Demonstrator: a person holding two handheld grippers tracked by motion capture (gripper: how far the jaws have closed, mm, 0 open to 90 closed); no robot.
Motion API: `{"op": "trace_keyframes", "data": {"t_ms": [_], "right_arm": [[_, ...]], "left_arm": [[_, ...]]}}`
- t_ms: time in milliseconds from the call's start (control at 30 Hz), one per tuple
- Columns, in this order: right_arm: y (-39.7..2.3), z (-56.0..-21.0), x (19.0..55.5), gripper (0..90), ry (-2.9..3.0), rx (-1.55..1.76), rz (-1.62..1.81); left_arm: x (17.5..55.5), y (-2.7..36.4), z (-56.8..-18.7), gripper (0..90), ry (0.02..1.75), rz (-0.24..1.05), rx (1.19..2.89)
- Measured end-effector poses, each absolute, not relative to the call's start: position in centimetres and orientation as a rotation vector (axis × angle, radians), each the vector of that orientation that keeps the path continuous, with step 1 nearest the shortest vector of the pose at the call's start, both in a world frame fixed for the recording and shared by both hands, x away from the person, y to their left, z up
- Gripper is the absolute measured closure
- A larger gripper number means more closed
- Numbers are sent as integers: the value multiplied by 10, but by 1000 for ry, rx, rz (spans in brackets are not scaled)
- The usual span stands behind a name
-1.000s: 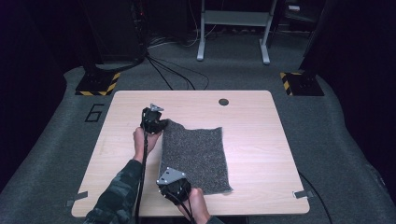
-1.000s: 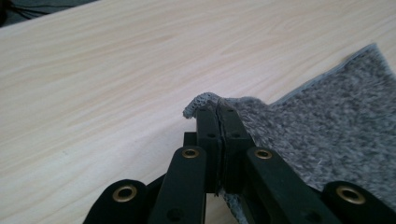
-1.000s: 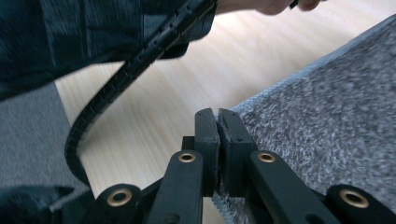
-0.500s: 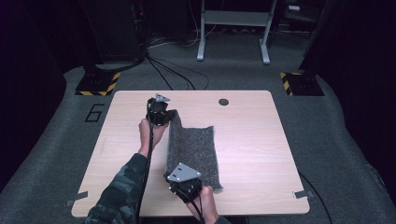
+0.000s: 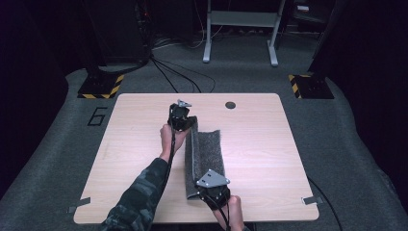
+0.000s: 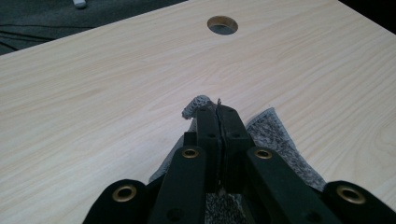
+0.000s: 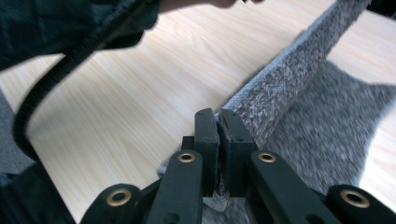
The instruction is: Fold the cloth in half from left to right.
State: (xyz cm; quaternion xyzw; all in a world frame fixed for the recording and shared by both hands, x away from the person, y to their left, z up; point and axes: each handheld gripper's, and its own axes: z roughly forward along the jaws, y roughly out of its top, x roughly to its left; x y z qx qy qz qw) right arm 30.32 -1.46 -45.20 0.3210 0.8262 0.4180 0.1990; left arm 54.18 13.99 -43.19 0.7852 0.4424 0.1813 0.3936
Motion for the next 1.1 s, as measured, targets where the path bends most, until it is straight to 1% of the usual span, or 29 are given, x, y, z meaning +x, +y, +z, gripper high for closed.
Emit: {"op": "trace_keyframes", "data": {"t_ms": [233, 500, 600, 633, 833, 1100], "right_arm": [[-33, -467, 307, 868, 2315, 967, 1071], [-45, -481, 308, 865, 2328, 1020, 1023], [-47, -483, 307, 865, 2331, 1021, 1011], [-48, -483, 307, 865, 2332, 1032, 1008], [-55, -484, 306, 863, 2318, 1056, 1005], [-62, -484, 306, 860, 2304, 1088, 988]], "left_arm": [[543, 124, -444, 886, 1124, 437, 1989], [545, 110, -455, 885, 1131, 412, 1984], [546, 106, -458, 884, 1117, 403, 2013], [545, 103, -460, 884, 1129, 397, 1982], [549, 96, -466, 884, 1126, 395, 2008], [553, 90, -474, 883, 1145, 376, 1983]]}}
